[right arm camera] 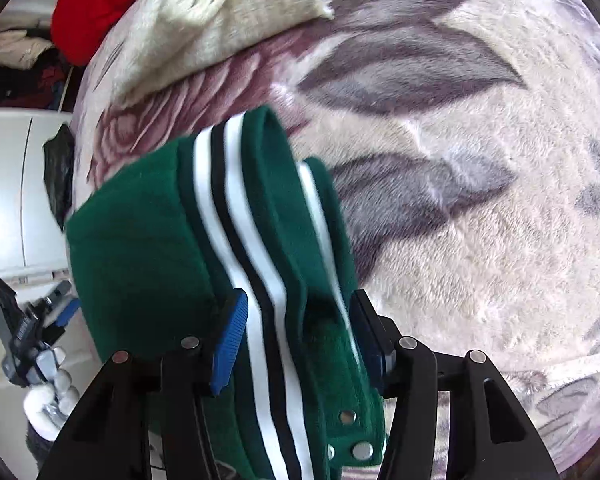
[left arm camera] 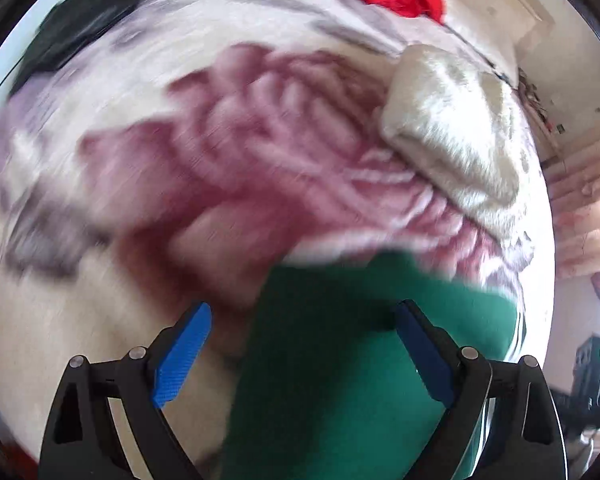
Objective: Fold large clothes
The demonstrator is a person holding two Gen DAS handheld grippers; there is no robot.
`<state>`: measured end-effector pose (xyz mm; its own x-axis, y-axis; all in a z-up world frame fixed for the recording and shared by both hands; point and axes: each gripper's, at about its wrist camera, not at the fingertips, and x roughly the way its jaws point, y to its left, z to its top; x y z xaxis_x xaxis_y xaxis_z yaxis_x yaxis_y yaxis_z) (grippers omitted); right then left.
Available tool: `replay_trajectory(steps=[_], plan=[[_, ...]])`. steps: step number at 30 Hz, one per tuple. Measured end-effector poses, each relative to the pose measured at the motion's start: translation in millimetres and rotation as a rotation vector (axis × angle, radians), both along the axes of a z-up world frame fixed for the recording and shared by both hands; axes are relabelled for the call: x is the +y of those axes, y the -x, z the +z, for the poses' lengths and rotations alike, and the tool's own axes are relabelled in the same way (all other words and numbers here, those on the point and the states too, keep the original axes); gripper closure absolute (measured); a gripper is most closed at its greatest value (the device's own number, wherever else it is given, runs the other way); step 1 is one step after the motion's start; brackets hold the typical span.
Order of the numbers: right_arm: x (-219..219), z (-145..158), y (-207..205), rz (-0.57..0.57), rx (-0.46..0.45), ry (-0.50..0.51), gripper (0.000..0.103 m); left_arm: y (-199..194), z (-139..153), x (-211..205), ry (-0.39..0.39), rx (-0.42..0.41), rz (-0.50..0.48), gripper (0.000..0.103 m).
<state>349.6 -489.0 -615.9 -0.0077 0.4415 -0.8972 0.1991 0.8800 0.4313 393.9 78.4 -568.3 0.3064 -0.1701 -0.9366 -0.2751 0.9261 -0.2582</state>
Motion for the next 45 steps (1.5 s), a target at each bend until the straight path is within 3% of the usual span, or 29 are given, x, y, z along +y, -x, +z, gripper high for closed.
replay_trajectory(steps=[2,3,6,9,12,14,15,16,19,25,27,31,33,36,39,41,42,43,45], plan=[[-8,-5,-10,-0.025,0.004,-0.007,0.048,-23,-13,-7,-0.036,0.000,-0.041,0.028],[-9,-8,-10,-0.031,0.007,-0.003,0.048,-37,-28,-10,-0.040,0.043,-0.057,0.036],[-7,-19,-11,-0.043,0.027,-0.008,0.048,-50,-49,-13,-0.055,0.115,-0.082,0.036],[-2,-24,-17,-0.067,0.039,-0.032,0.048,-45,-33,-6,-0.018,0.096,-0.066,0.036],[-16,-16,-16,-0.080,0.022,-0.037,0.047,-25,4,13,0.006,0.015,-0.009,0.036],[-31,-10,-11,-0.093,0.003,-0.066,0.028,-5,29,32,0.071,-0.055,0.038,0.035],[-36,-9,-9,-0.096,-0.009,-0.090,0.010,10,39,42,0.110,-0.077,0.056,0.033],[-40,-7,-8,-0.090,-0.025,-0.123,0.004,17,41,46,0.137,-0.083,0.061,0.025],[-39,-18,-6,-0.026,-0.031,-0.188,0.001,53,35,59,0.276,-0.082,0.070,0.023],[-12,-95,-4,0.085,0.103,-0.462,0.000,113,-27,67,0.437,0.032,0.097,0.023],[-2,-113,-3,0.115,0.130,-0.538,0.000,123,-43,63,0.496,0.045,0.093,0.023],[10,-123,-10,0.151,0.168,-0.700,0.000,121,-70,57,0.697,0.015,0.104,0.022],[23,-125,-12,0.164,0.194,-0.778,0.000,115,-73,52,0.710,0.012,0.089,0.021],[49,-132,-14,0.208,0.225,-0.776,0.000,109,-72,44,0.702,-0.012,0.055,0.019],[50,-136,-19,0.136,0.225,-0.796,0.000,108,-69,41,0.698,-0.049,0.036,0.019],[48,-133,-18,0.117,0.195,-0.798,0.007,107,-63,34,0.653,-0.071,0.000,0.020],[47,-132,-16,0.104,0.181,-0.783,0.031,105,-61,32,0.639,-0.082,-0.012,0.033],[45,-133,-13,0.075,0.176,-0.773,0.042,104,-55,29,0.608,-0.091,-0.026,0.045],[45,-130,-9,0.044,0.157,-0.771,0.050,102,-48,32,0.607,-0.102,-0.035,0.054]])
